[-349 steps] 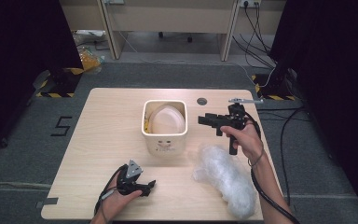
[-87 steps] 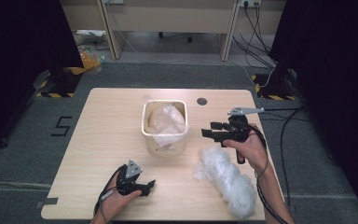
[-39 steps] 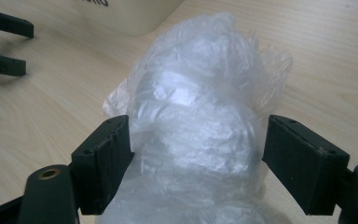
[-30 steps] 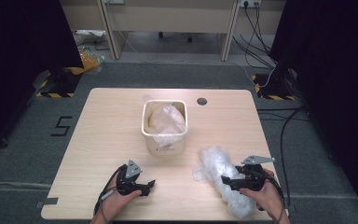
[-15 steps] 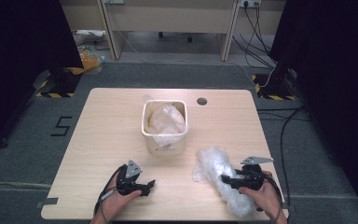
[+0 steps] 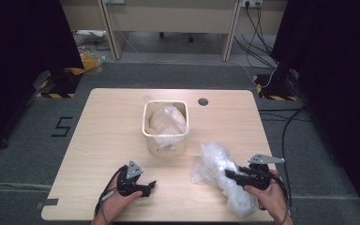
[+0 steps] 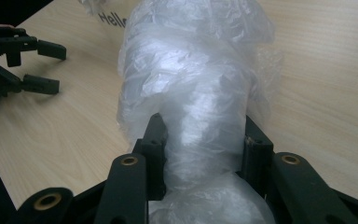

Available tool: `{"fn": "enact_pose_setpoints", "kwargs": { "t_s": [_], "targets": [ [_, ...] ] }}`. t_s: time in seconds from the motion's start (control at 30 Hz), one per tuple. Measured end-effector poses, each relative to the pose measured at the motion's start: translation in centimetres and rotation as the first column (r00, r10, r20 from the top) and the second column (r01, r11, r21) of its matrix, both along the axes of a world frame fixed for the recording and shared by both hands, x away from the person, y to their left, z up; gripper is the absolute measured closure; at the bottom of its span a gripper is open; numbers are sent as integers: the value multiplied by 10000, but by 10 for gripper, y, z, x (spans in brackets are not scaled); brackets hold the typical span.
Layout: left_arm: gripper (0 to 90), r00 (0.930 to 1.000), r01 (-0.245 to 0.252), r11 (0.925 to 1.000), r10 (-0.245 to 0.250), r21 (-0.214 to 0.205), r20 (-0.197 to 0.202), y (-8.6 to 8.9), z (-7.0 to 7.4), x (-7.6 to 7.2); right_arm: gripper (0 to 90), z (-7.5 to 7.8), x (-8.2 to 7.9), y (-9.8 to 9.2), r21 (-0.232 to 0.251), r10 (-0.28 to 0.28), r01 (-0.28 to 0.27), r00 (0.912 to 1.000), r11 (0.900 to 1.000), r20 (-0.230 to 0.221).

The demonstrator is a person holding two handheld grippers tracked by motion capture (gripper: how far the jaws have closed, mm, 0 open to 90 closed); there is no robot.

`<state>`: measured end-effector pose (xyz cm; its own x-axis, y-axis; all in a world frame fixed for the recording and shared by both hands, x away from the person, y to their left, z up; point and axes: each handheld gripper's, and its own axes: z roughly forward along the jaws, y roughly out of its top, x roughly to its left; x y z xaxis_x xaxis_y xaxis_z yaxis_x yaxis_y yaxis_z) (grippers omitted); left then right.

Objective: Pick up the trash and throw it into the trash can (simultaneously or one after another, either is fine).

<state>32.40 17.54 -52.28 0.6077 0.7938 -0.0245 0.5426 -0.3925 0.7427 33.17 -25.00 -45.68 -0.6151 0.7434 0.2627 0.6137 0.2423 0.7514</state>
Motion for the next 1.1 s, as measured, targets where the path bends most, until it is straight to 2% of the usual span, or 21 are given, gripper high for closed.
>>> {"fn": "enact_pose_setpoints", "kwargs": {
  "t_s": [0.43, 0.8, 1.1],
  "targets": [
    [140, 10000, -1, 10000, 1, 1, -1, 0, 0, 0, 643, 25, -6, -18, 410, -525, 492, 9951, 9979, 840],
    [140, 10000, -2, 10000, 2, 1, 4, 0, 0, 0, 646, 30, -5, -21, 560, -659, 604, 9925, 9966, 1025],
    [140, 10000, 21, 10000, -21, 21, -33, 0, 0, 0, 648, 44, -4, -20, 704, -671, 579, 9884, 9958, 1361]
  ]
}}
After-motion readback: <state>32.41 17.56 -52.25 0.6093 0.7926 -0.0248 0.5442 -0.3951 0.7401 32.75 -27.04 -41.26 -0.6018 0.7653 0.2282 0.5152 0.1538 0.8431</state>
